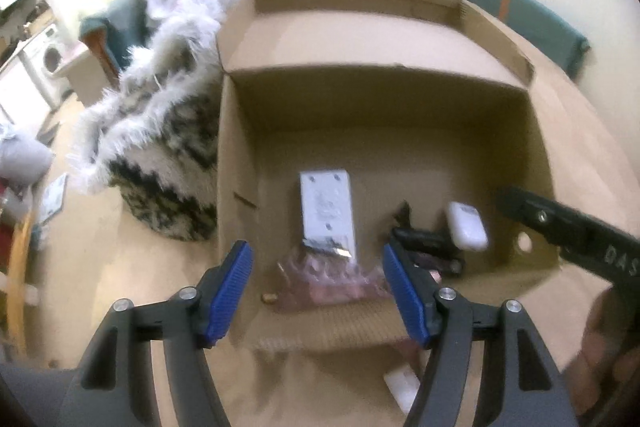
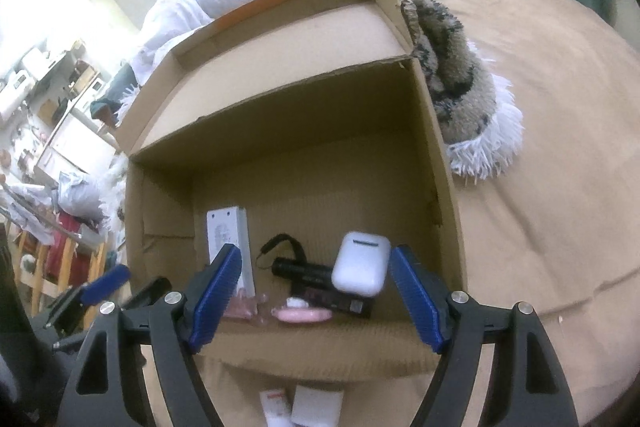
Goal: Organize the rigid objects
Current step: 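Withdraw both grippers from the box toward the items on the rug, then grasp the white power adapter with the right gripper while the left gripper grasps the white red-labelled container, then carry the power adapter and white container up and over the box with both grippers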
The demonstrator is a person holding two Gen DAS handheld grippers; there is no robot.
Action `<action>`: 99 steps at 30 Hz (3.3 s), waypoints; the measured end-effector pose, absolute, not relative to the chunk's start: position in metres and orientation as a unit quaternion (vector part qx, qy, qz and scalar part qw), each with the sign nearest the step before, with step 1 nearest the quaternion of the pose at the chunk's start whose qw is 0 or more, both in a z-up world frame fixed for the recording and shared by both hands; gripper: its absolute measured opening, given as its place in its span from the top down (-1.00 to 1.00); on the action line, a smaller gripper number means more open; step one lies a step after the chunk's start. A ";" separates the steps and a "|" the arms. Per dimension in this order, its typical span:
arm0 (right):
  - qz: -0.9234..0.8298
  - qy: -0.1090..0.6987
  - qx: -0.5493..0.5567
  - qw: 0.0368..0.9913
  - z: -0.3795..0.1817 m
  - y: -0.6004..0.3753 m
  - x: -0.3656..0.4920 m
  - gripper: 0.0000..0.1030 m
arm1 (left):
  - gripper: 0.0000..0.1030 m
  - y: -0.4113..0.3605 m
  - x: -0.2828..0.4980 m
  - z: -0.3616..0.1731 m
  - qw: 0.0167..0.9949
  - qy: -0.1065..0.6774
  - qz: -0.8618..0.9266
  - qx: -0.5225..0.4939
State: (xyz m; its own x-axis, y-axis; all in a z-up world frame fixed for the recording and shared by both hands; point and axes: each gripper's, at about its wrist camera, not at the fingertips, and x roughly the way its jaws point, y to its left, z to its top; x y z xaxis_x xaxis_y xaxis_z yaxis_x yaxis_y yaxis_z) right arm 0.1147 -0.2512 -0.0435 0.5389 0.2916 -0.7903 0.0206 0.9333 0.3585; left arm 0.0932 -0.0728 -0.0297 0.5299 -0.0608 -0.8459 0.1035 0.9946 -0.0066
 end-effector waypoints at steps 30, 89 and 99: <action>0.085 0.638 0.194 0.740 -0.131 -0.227 0.057 -0.28 | -0.26 -0.020 0.053 -0.061 0.831 0.554 0.010 -0.058; 0.055 0.600 0.097 0.792 -0.105 -0.215 0.033 0.15 | 0.53 -0.042 0.048 -0.091 0.821 0.571 0.000 0.025; 0.096 0.504 0.096 0.853 -0.050 -0.210 0.030 0.15 | 0.53 -0.057 0.033 -0.053 0.870 0.491 0.009 0.035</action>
